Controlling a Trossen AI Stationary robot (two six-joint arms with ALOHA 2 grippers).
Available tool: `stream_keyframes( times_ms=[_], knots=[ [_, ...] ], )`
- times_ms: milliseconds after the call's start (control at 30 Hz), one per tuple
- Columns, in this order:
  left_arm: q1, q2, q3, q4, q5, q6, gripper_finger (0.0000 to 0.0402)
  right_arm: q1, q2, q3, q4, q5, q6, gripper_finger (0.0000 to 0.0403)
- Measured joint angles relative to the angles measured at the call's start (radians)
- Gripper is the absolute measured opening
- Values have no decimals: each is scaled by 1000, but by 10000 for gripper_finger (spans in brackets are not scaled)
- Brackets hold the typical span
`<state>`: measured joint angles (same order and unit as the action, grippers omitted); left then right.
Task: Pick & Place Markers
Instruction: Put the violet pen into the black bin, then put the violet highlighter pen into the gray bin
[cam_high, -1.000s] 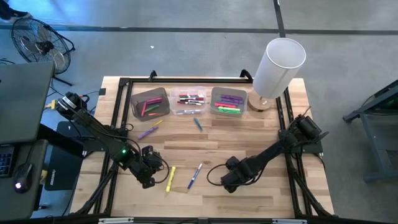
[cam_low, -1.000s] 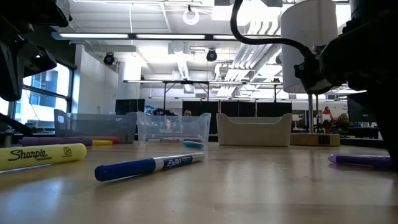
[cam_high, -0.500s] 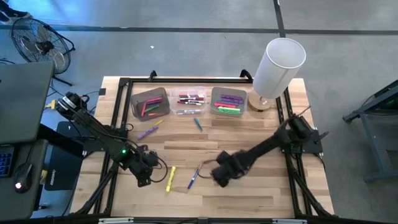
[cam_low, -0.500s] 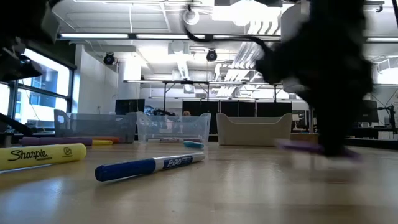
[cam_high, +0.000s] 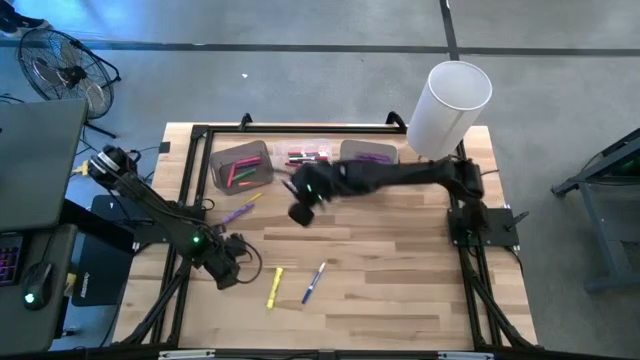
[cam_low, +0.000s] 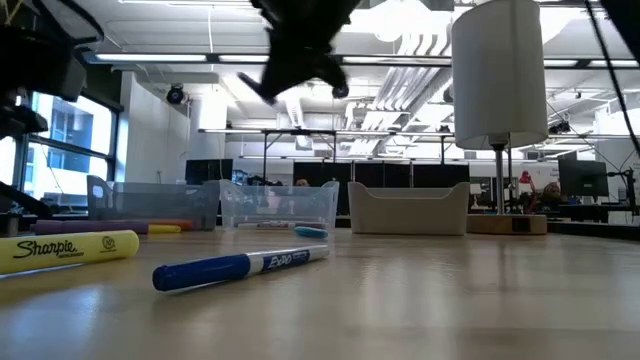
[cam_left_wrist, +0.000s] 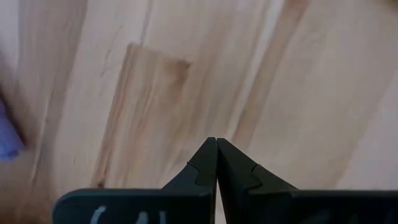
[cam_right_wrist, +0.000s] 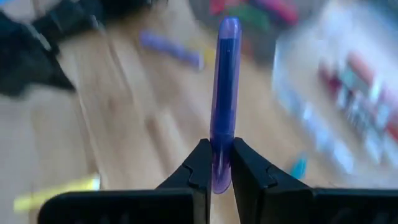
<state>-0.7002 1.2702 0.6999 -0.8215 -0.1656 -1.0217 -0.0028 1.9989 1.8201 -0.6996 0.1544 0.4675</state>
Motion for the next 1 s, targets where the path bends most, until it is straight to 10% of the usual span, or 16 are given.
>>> stream_keyframes(
  times_ms=[367,1000],
  knots=[
    [0,-265,-152,34,-99,-270,0,-194,403,536,102,-145,-311,29],
    [0,-309,-152,42,-152,-350,1,-284,439,140,790,-241,-274,83]
  ],
)
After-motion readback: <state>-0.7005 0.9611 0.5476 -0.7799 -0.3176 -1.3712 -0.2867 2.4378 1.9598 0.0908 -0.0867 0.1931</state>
